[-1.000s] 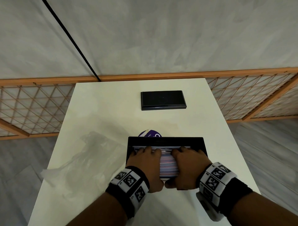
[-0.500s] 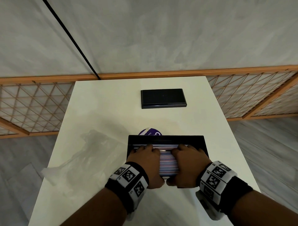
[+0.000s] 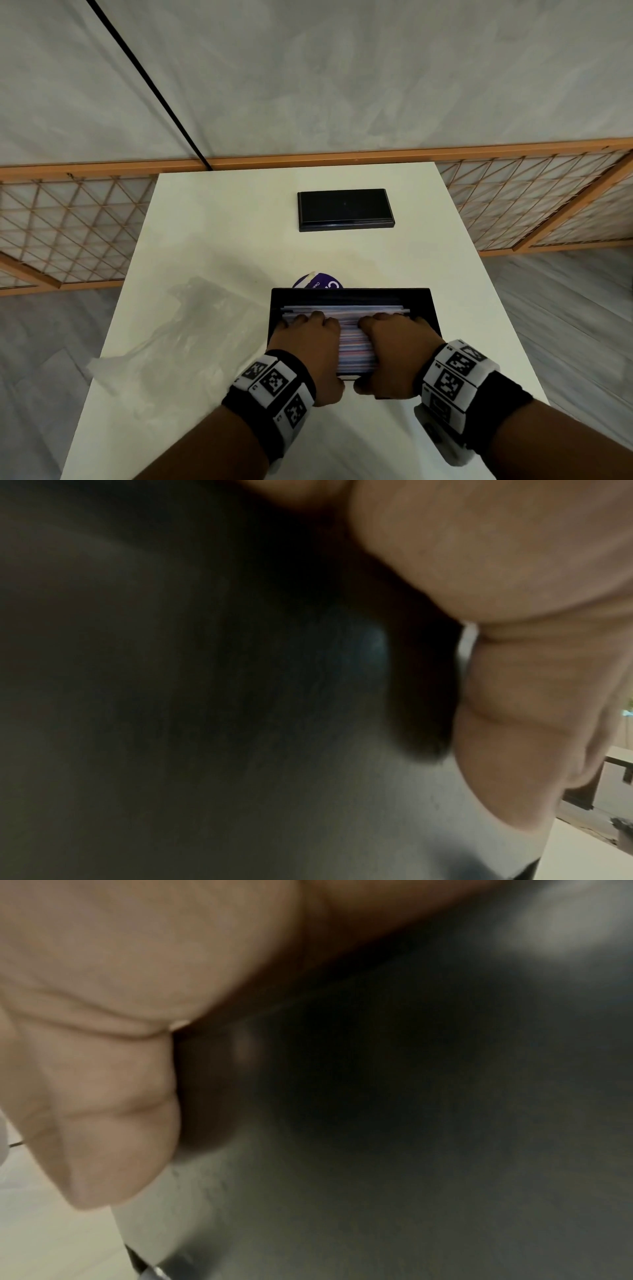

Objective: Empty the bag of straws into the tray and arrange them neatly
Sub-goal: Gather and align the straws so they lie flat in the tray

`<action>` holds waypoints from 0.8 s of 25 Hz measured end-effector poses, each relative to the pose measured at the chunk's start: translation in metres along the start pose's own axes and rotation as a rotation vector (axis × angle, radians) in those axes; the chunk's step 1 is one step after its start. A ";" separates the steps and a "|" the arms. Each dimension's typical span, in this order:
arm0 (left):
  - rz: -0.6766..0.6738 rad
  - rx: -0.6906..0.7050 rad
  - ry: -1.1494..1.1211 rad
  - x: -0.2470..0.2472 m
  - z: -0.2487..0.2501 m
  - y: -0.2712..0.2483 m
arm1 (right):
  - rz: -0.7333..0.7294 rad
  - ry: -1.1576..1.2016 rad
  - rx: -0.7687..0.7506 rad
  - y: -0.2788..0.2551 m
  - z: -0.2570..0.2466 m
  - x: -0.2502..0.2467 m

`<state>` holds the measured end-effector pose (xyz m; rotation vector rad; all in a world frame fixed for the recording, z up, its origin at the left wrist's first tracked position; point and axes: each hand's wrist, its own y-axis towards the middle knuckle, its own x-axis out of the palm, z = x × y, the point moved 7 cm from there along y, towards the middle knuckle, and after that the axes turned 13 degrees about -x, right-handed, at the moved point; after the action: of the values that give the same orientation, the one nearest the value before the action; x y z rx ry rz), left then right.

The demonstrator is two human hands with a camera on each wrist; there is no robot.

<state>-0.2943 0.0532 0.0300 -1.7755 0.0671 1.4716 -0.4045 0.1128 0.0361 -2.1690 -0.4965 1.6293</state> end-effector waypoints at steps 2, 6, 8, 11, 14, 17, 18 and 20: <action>0.013 0.003 -0.008 -0.001 0.000 0.000 | -0.001 -0.013 0.001 0.000 0.001 0.001; 0.022 0.001 -0.041 0.000 0.000 0.001 | 0.019 -0.010 -0.005 0.000 0.000 0.001; 0.030 0.002 -0.029 0.000 -0.001 0.001 | 0.045 -0.004 -0.008 0.000 0.000 0.000; 0.021 0.003 -0.015 -0.002 0.000 -0.001 | 0.037 -0.018 -0.003 0.000 0.000 0.001; -0.008 -0.009 -0.026 -0.001 0.000 0.000 | -0.001 -0.042 0.011 0.000 0.001 -0.001; -0.004 -0.015 0.001 -0.004 0.002 -0.003 | -0.011 -0.037 0.008 -0.001 -0.001 -0.002; 0.019 -0.012 0.021 -0.007 0.003 -0.005 | -0.017 -0.038 0.004 -0.001 -0.002 -0.002; 0.060 -0.002 0.056 -0.011 0.005 -0.008 | -0.025 -0.052 -0.002 -0.001 -0.004 -0.002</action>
<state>-0.2973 0.0565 0.0435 -1.8304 0.1491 1.4650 -0.4012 0.1120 0.0394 -2.1182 -0.5388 1.6768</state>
